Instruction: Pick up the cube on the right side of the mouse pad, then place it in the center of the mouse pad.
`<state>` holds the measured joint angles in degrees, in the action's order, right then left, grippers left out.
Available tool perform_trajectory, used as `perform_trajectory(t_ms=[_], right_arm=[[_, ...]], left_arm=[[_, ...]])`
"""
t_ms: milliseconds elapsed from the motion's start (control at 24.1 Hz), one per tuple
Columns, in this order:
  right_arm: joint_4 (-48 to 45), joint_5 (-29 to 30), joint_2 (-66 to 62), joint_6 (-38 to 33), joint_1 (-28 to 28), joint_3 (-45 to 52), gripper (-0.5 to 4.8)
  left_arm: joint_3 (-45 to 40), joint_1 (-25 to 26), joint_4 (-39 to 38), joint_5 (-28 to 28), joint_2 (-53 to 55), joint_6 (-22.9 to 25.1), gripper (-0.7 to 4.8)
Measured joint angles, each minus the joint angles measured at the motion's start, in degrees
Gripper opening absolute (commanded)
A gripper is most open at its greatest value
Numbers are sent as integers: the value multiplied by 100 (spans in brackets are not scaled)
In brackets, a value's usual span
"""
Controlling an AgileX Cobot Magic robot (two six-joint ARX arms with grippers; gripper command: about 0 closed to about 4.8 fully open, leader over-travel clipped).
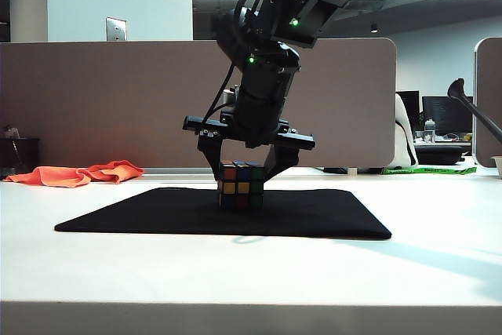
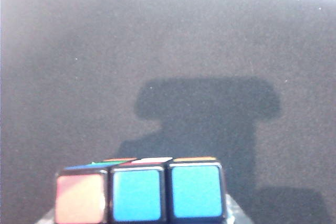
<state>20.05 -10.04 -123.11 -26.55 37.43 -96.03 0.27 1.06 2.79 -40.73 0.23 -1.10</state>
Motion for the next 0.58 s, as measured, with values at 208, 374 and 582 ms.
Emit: perform_trajectory(t_ms=[208,374,582], right_arm=[[345,15,85,-11,-72,-385,441],[592,13,321,-13,-90,-575,441],[634,-52,575,111,-151,-894,190]], left_arm=[[0,0,0,0,0,0,-6],[0,0,0,0,0,-2,-6],[0,0,-2,2,2,0,-6]])
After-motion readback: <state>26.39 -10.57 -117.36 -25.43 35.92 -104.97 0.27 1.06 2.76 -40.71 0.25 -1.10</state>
